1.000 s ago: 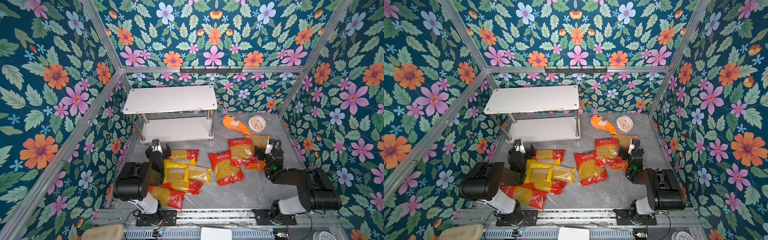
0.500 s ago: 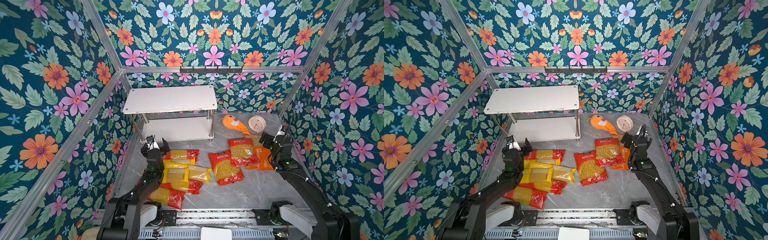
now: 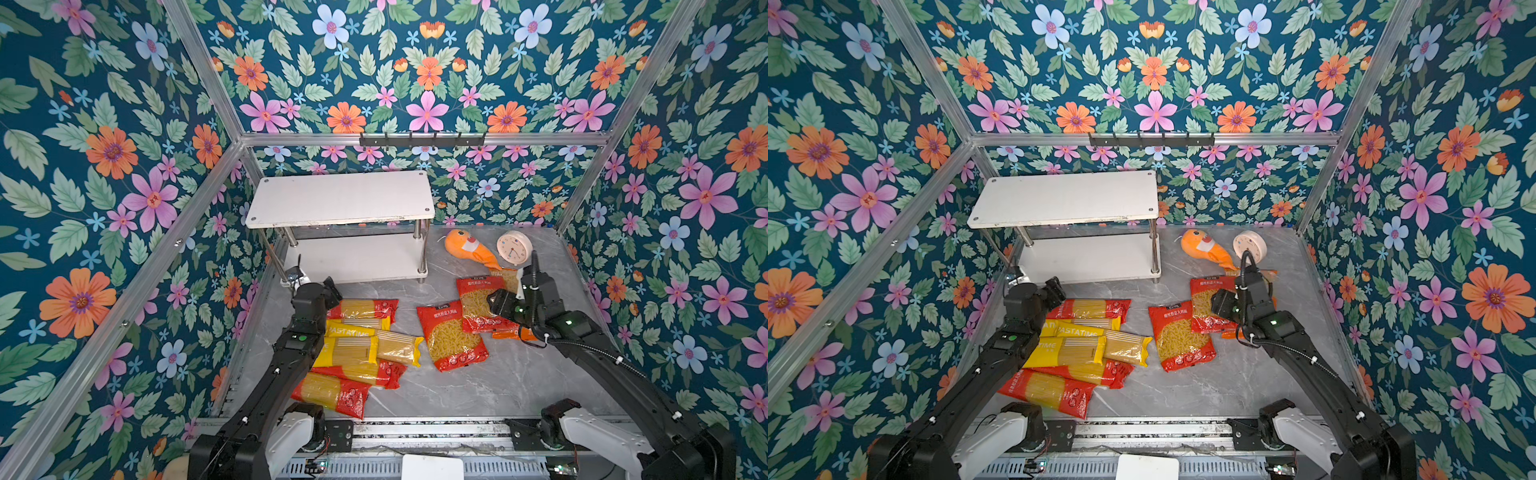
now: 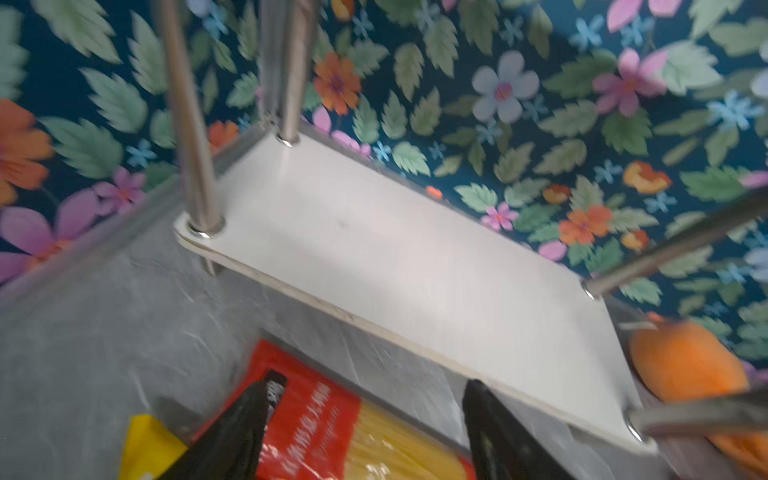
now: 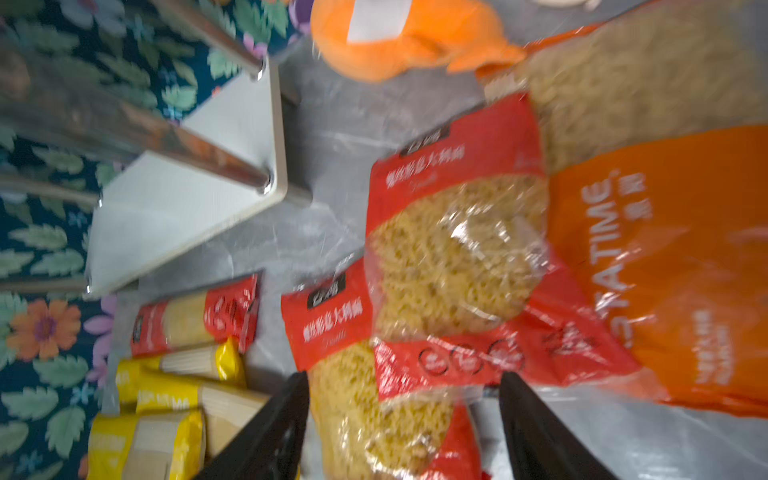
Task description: Place and organize the pasta boxes and bags onto the shelf
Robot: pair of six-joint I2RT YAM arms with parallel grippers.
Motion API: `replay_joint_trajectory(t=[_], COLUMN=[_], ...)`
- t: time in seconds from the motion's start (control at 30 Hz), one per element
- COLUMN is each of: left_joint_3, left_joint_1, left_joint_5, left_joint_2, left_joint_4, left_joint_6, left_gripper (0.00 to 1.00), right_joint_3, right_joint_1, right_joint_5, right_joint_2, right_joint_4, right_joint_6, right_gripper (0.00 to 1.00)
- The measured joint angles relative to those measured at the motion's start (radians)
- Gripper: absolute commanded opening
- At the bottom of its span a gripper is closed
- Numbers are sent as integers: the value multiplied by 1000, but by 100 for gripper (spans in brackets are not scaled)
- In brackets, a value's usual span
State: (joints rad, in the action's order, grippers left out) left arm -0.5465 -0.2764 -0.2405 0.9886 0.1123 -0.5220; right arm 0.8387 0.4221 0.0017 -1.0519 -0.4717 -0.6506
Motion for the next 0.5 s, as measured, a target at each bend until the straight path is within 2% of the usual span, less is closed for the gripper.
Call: replay_joint_trajectory(t=[0.1, 0.17, 0.27, 0.4, 0.5], left_joint_3=[-2, -6, -8, -39, -30], left_joint_1=[-188, -262, -306, -313, -312], left_joint_5=[-16, -39, -35, -1, 3], left_joint_2=[27, 40, 50, 66, 39], left_joint_4=[-39, -53, -71, -127, -159], left_joint_6=[-3, -25, -55, -78, -106], left_gripper=[80, 81, 80, 81, 81], right_joint_3=[58, 103, 156, 186, 248], right_joint_1=[171, 263, 322, 335, 385], right_joint_5=[26, 1, -42, -138, -217], right_joint_2=[-107, -192, -312, -420, -516], right_joint_4=[-34, -33, -21, 17, 36], right_joint_6=[0, 13, 36, 51, 47], right_gripper=[72, 72, 69, 67, 65])
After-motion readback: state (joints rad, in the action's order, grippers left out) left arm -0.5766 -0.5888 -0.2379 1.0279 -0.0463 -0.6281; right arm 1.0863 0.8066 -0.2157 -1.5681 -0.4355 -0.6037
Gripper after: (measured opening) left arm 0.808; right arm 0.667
